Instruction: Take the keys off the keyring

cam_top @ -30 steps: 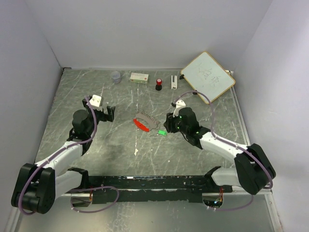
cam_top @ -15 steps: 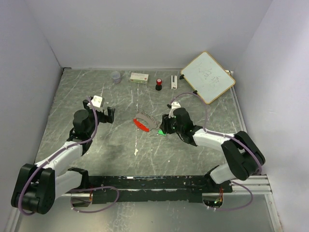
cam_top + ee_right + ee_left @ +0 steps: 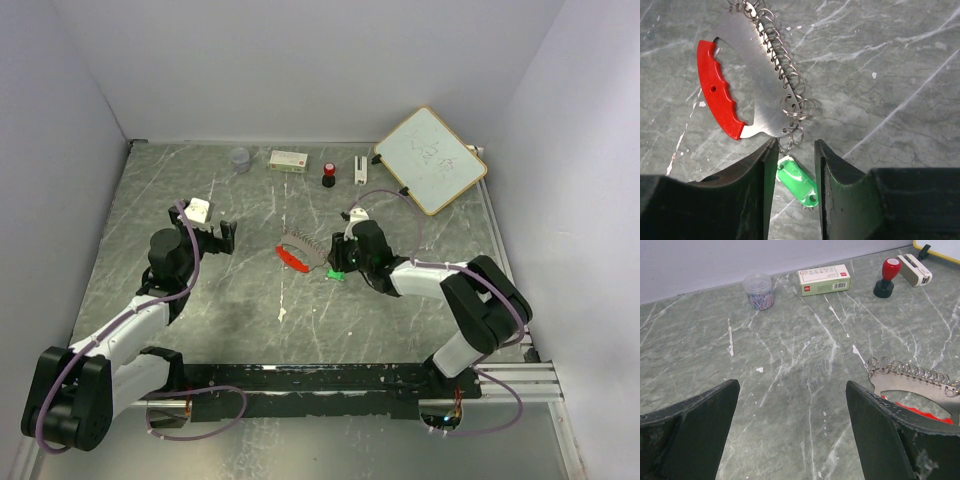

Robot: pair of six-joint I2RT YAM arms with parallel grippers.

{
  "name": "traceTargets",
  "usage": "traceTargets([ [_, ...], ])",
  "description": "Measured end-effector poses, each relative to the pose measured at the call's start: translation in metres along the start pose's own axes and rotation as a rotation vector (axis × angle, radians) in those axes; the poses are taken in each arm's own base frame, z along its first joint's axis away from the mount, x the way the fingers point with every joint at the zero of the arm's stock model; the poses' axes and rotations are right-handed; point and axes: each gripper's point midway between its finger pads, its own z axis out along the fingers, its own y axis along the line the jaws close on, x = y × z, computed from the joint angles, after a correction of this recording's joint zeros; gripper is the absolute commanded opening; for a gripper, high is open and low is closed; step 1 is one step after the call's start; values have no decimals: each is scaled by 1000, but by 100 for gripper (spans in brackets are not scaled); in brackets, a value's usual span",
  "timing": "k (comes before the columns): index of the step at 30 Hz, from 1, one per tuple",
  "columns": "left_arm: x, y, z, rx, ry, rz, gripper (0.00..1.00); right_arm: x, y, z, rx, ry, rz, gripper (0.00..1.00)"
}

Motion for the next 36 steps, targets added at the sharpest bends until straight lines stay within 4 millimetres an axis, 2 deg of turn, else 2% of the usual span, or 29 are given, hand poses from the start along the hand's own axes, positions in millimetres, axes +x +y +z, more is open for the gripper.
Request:
traceTargets([
  [8, 0, -1, 0, 8, 0, 3, 99, -2, -4, 6, 20, -11, -1, 30],
  [17, 1, -1, -1, 8, -3, 5, 100, 12, -9, 15, 39, 28, 1, 31],
  [36, 4, -1, 0, 9, 4, 11, 99, 6, 0, 23, -4, 21, 11, 32],
])
